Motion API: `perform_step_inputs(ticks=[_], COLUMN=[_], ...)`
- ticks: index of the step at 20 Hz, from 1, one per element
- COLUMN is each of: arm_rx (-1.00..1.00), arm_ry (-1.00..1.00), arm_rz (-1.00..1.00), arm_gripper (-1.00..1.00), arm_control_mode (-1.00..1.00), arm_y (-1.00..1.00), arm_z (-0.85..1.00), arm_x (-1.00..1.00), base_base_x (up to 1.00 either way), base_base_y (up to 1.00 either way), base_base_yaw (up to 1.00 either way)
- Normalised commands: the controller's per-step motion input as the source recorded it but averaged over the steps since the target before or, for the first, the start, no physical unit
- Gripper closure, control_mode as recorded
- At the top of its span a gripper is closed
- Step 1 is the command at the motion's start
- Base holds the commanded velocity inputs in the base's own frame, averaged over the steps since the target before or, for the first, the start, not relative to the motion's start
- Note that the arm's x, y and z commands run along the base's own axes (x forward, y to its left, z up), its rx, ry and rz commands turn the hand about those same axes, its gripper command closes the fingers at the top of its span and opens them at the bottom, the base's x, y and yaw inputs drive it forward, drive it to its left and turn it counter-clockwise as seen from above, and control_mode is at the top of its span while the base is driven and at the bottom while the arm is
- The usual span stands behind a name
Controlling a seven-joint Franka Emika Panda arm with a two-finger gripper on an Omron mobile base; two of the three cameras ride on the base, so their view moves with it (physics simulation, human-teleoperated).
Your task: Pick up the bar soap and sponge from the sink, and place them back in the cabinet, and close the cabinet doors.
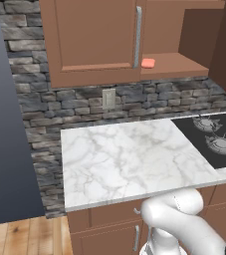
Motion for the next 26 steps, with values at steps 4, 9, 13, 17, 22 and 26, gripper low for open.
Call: perform_step_inputs(ticks=[4,9,13,17,22,26], arm_rx=[0.00,0.00,0.00,0.00,0.00,0.00], arm_ry=[0.00,0.00,0.00,0.00,0.00,0.00], arm_rz=[0.00,0.00,0.00,0.00,0.00,0.01], arm_gripper=[-1.00,-1.00,-1.00,-1.00,-1.00,-1.00], arm_control_mode=[-1.00,-1.00,-1.00,-1.00,-1.00,-1.00], arm_y=[0.52,0.53,0.49,0.45,0.39,0.32], arm_z=[0.00,0.00,0.00,0.00,0.00,0.00], arm_x=[0.40,0.41,0.32,0.29,0.35,0.41], base_base_x=[0.00,0.00,0.00,0.00,0.00,0.00], base_base_y=[0.00,0.00,0.00,0.00,0.00,0.00], base_base_yaw=[0.00,0.00,0.00,0.00,0.00,0.00])
